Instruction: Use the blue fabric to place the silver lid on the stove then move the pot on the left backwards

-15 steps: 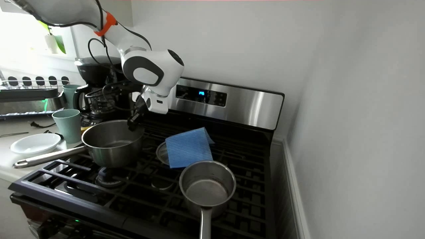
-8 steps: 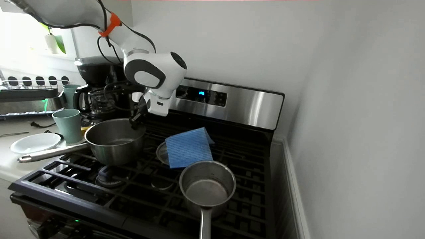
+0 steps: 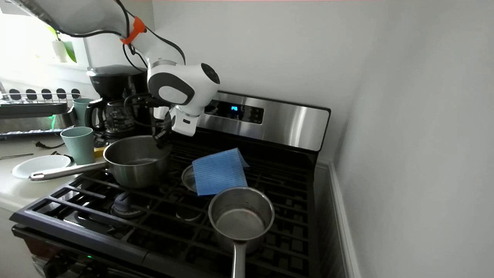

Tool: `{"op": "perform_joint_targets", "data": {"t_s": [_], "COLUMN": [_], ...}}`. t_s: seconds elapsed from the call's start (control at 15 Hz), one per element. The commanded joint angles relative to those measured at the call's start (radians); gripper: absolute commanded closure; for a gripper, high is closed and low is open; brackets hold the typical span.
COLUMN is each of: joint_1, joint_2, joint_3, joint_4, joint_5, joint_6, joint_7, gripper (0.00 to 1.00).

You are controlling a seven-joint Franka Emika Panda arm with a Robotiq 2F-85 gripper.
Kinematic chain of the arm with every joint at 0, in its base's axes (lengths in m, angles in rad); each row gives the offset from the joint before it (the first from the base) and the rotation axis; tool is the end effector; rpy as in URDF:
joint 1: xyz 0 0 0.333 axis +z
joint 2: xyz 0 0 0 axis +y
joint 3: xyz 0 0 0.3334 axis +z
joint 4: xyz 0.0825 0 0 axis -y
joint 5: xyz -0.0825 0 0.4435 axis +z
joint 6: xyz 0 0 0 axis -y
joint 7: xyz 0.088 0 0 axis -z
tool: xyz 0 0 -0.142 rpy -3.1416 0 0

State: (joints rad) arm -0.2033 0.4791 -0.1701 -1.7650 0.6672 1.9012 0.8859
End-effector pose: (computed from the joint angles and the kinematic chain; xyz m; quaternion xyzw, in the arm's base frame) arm 0.6530 -0.1801 0.2324 -0.6720 0.6799 0.2128 0.2022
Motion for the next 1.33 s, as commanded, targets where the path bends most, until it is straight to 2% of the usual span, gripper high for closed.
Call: {"op": "perform_joint_targets", "data": {"t_s": [0.0, 1.27], "joint_1": [-0.005, 0.013], "joint_2": [0.040, 0.129], "joint_3": [0.006, 0.025], "joint_4": [0.062, 0.234], "joint_5": [0.062, 0.012], "joint_6": [0.012, 0.021], "joint_7": [0.077, 0.055], "gripper": [0.98, 0.98]}}
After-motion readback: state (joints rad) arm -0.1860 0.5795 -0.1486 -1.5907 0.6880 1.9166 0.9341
